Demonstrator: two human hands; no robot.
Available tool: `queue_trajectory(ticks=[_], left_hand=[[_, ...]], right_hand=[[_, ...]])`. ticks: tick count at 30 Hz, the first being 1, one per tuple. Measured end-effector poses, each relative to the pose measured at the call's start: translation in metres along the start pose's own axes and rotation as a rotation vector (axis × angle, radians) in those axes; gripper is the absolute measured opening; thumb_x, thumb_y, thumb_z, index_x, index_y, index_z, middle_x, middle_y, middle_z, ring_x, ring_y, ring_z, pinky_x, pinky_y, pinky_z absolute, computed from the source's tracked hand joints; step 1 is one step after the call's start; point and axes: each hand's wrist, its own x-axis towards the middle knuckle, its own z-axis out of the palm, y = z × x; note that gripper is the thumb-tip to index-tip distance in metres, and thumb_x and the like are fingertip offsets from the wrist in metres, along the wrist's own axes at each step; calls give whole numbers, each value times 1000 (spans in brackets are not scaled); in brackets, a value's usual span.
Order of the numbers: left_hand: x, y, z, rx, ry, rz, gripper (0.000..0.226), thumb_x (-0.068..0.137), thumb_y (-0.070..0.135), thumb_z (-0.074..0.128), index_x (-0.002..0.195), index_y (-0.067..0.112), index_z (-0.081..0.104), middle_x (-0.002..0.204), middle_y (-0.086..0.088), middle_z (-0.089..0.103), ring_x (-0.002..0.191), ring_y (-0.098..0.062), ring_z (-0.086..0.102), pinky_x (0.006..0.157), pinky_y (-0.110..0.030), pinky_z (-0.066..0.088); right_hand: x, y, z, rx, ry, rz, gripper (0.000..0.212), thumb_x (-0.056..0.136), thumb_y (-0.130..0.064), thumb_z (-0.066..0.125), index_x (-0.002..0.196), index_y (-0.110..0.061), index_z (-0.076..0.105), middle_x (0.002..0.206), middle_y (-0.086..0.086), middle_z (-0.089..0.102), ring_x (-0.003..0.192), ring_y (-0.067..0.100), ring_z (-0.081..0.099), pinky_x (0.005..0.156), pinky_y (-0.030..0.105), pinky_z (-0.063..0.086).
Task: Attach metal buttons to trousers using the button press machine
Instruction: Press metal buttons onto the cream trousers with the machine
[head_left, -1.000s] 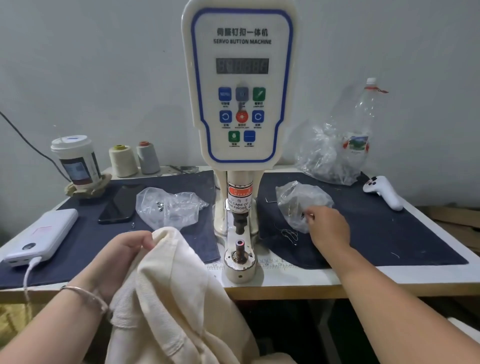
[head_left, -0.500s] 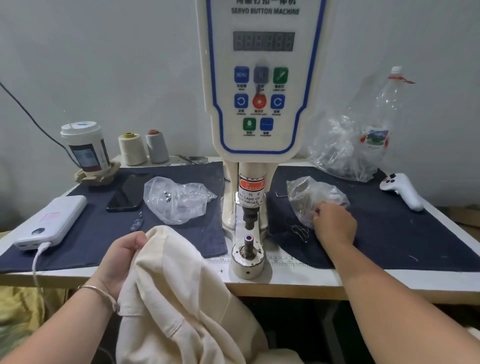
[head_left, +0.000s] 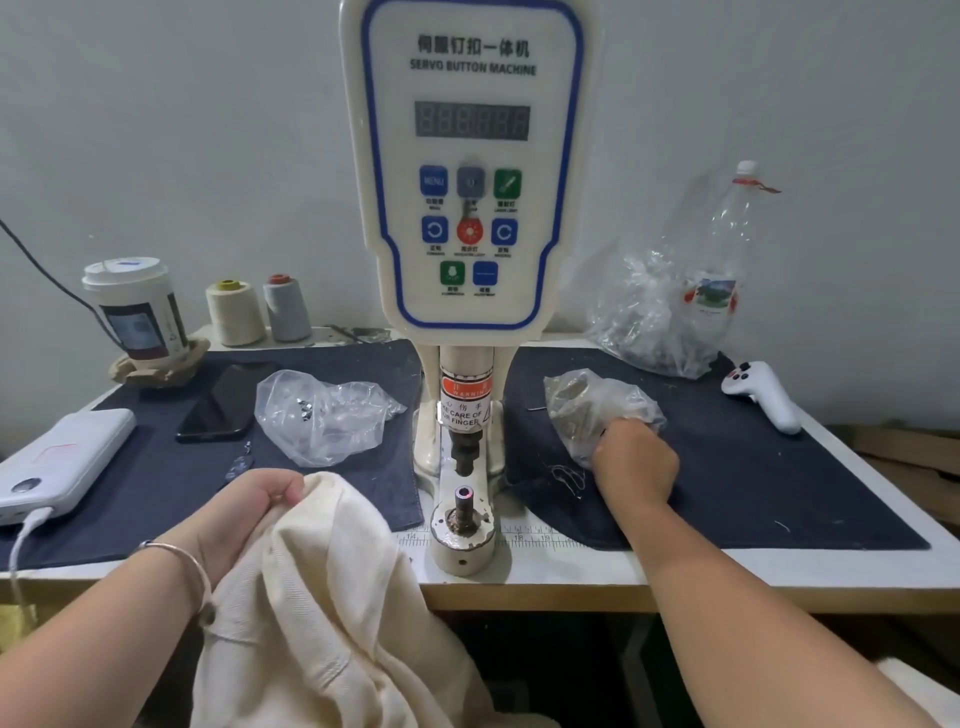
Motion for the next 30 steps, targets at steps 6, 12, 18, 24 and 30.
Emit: queue_trajectory(ticks=[6, 12, 18, 24, 30], left_hand=[[0, -2, -6, 55, 113, 16, 35, 35, 9, 58, 59, 17, 34, 61, -2, 29, 54, -22, 33, 55, -30, 32], [1, -3, -8, 27, 102, 14, 37, 33, 7, 61, 58, 17, 35, 59, -2, 32, 53, -22, 35, 55, -31, 35], [1, -3, -5, -6, 74, 23, 22, 40, 6, 55, 53, 14, 39, 55, -4, 38, 48, -24, 41, 53, -30, 41], [0, -4, -5, -17, 63, -6, 18, 47, 6, 54, 56, 13, 40, 59, -5, 37, 51, -24, 41, 55, -31, 41], [-2, -4, -3, -27, 72, -11, 8, 62, 7, 44, 55, 10, 44, 59, -7, 42, 51, -26, 45, 57, -31, 43]], right_hand=[[1, 7, -7, 90, 18, 54, 15, 95, -22, 55, 92, -20, 69, 94, 5, 65, 81, 26, 63, 62, 27, 36], [-5, 10, -13, 281, 17, 118, 14, 94, -28, 59, 85, -21, 67, 92, 5, 67, 80, 25, 58, 67, 28, 38], [-4, 15, -24, 364, -30, 139, 17, 95, -30, 58, 90, -18, 69, 91, 5, 68, 78, 22, 55, 62, 28, 38], [-5, 19, -39, 435, -81, 126, 19, 93, -23, 60, 81, -13, 72, 84, 5, 68, 76, 24, 58, 62, 29, 42], [-53, 3, -70, 1214, -142, 312, 21, 87, -7, 66, 67, -5, 67, 58, 4, 62, 45, 10, 50, 45, 22, 41]])
